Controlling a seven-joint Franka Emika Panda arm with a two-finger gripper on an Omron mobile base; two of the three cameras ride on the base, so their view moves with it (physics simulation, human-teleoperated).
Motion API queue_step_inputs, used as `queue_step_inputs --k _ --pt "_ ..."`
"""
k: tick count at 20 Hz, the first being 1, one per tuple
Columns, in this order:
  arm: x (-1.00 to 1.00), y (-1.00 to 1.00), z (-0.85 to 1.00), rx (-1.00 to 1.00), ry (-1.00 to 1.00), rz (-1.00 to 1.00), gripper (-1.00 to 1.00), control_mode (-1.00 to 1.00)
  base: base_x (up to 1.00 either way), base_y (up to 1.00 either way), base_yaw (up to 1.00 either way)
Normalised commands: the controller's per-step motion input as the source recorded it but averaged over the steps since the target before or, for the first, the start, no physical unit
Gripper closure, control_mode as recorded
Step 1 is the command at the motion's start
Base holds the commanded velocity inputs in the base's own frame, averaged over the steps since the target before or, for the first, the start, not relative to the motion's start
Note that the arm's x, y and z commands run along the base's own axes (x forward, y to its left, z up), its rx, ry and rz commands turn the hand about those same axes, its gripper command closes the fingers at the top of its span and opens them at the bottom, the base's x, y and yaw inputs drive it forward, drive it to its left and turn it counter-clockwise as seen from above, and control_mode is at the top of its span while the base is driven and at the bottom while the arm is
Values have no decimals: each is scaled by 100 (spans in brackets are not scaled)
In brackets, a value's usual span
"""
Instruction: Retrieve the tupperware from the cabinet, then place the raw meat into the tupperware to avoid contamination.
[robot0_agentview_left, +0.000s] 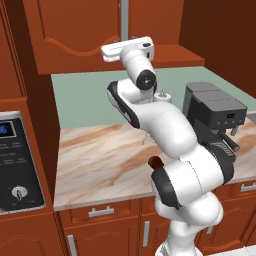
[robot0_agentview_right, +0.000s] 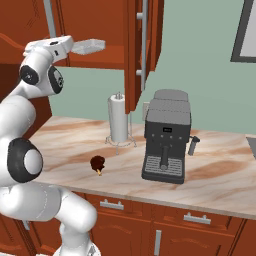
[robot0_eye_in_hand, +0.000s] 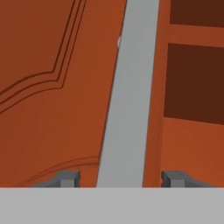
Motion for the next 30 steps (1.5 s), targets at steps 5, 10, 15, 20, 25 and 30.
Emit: queue_step_inputs --k 5,10,15,20,25,30 --pt "6 0 0 0 0 0 100 -100 0 0 0" --pt "4 4 0 0 0 0 100 -100 0 0 0" --pt "0 28 0 0 0 0 100 -100 0 0 0" --pt "0 35 0 -1 0 -1 100 -100 0 0 0" --pt "4 25 0 0 3 0 100 -100 0 0 0" --pt "10 10 0 0 5 0 100 -100 0 0 0"
